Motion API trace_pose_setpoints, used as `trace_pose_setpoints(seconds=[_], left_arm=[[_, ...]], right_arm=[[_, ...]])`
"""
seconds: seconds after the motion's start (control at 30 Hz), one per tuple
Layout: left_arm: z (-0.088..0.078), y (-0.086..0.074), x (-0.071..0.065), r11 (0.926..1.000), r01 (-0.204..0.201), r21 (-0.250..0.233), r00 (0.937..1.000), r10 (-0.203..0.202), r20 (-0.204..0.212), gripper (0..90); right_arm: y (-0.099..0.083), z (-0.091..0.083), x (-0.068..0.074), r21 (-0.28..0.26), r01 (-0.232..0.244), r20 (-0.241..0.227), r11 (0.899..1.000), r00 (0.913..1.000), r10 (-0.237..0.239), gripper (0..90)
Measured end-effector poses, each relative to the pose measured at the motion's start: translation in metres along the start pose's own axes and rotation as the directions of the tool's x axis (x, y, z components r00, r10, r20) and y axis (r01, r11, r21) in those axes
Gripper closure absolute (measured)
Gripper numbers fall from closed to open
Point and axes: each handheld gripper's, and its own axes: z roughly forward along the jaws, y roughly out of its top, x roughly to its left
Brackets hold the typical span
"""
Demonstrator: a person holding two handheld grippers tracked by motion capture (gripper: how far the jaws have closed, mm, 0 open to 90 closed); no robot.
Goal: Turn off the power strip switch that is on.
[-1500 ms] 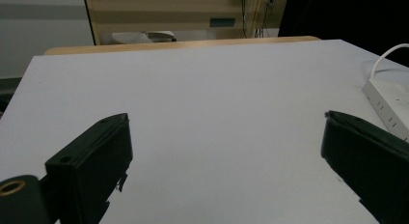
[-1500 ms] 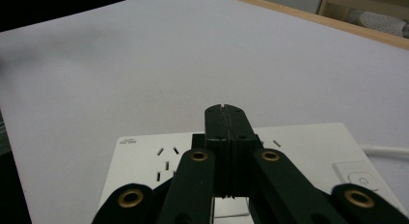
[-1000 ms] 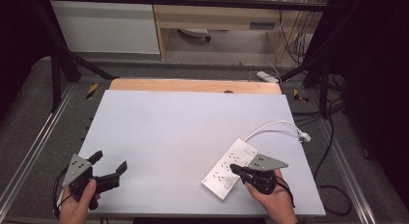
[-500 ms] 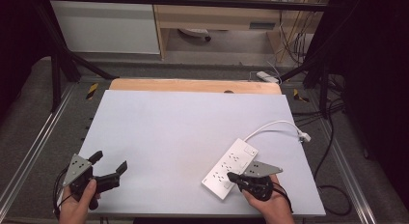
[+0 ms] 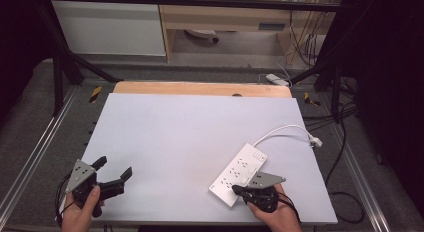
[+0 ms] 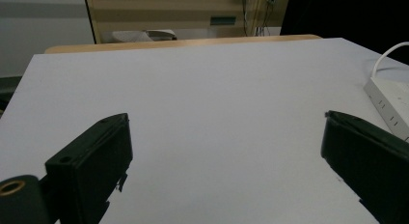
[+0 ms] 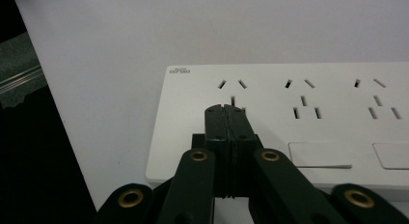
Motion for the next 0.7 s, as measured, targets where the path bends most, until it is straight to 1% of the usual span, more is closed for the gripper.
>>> trace_pose_setpoints(seconds=[0.4, 0.7], left_arm=[[0.0002, 0.0, 0.0001, 1.0, -0.003, 0.001, 1.0, 0.003, 0.001, 3.9], [-0.0001, 0.0001, -0.0004, 1.0, -0.006, 0.0, 1.0, 0.006, 0.0, 4.0]], right_arm=[[-0.0007, 0.0021, 0.0018, 0.007, 0.006, -0.004, 1.0, 1.0, -0.006, 89.9], [-0.0012, 0.0026, 0.0027, 0.005, 0.0, -0.007, 1.0, 1.0, 0.0, 89.6]])
